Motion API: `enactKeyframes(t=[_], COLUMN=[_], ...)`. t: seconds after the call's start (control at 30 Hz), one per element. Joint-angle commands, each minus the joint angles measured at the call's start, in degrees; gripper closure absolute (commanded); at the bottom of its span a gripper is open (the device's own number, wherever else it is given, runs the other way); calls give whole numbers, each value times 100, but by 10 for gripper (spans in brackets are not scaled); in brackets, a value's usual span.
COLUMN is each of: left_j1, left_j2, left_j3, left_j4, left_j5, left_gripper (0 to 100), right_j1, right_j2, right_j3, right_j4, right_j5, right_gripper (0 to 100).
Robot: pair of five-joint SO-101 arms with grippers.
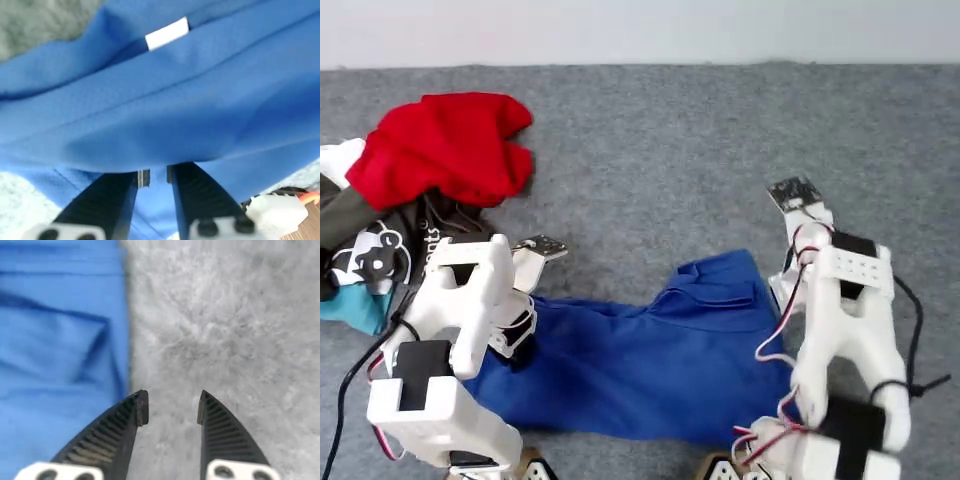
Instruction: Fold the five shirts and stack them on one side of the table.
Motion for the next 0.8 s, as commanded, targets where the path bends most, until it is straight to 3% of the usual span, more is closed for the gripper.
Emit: enactKeyframes(t=[0.0, 0.13, 0.23, 0.77], left_j1=[9, 35, 18, 53], left_j2=[9, 9, 9, 18], left_j3=[268, 303, 312, 444], left_j4=[-264, -413, -422, -440], left_j5=[-70, -53, -53, -53], left_gripper=[927, 927, 927, 927], right_j1=[-558, -1279, -1420, -497], right_j2=[-787, -1103, -1024, 655], right_j3=[-220, 290, 809, 1248], right_j4=[655, 488, -57, -2158], right_j5=[-35, -44, -44, 0], right_gripper=[826, 826, 826, 826])
